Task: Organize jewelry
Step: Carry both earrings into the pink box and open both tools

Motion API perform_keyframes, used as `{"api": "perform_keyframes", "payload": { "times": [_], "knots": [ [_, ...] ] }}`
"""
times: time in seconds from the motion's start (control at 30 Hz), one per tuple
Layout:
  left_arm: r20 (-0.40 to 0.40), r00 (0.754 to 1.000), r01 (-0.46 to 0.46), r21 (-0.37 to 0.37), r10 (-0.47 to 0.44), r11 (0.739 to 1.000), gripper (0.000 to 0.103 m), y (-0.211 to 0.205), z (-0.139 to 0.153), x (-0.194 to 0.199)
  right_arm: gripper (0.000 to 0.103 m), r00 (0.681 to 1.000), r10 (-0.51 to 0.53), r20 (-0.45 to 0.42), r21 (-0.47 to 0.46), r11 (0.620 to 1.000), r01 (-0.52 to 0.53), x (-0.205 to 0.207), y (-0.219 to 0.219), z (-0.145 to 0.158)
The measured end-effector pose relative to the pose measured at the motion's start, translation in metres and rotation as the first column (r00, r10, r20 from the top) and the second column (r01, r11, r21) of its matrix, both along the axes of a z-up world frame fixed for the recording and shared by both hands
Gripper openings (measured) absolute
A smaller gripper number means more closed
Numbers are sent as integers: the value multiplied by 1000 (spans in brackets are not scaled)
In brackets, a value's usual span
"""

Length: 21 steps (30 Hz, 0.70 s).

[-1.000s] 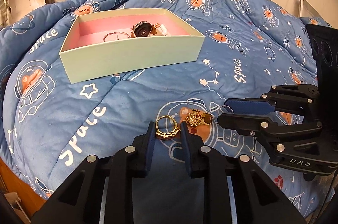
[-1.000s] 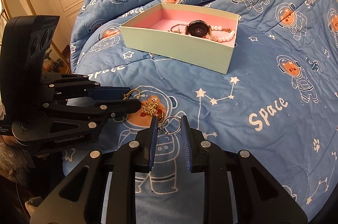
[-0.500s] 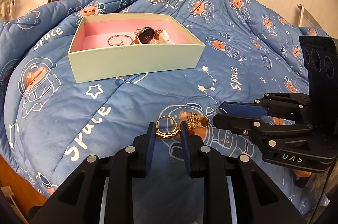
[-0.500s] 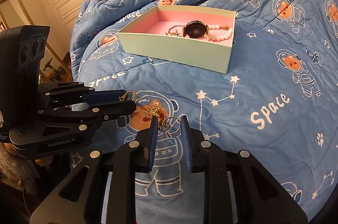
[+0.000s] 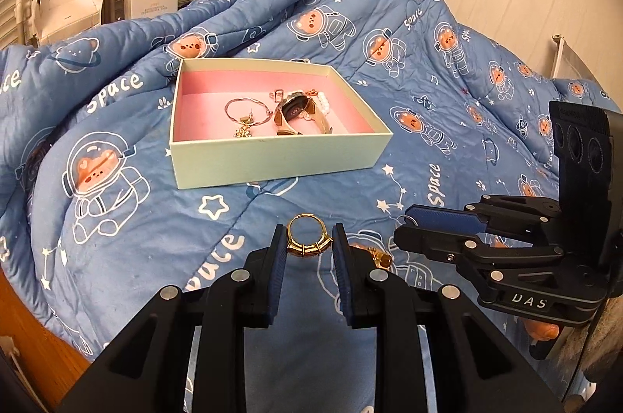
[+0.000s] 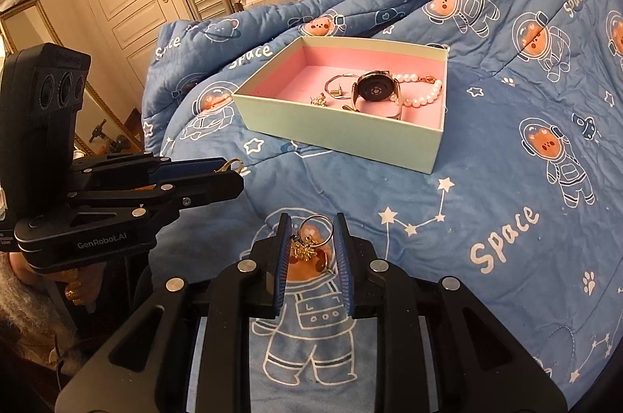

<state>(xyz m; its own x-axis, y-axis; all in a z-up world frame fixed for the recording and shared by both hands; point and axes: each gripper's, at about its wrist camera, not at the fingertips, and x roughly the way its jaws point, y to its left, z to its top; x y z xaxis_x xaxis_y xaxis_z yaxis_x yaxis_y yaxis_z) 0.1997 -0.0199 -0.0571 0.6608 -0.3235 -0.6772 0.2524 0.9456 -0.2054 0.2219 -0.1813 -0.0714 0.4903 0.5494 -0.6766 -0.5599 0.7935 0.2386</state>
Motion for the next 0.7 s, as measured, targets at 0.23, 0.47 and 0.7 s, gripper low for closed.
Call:
{"api": "perform_keyframes", "payload": {
  "times": [0.23,0.47,0.7],
  "knots": [
    [20,1000,6,26,-7,1000,23,4,15,14,23,999,13,34,-1,1000,-13,10,10,16],
    [18,1000,-3,34,2,999,23,8,24,33,23,998,10,60,-7,1000,-10,26,19,28],
    [1,1000,-18,60,18,998,23,13,29,61,23,998,-11,64,-34,999,13,56,24,36]
  ]
}}
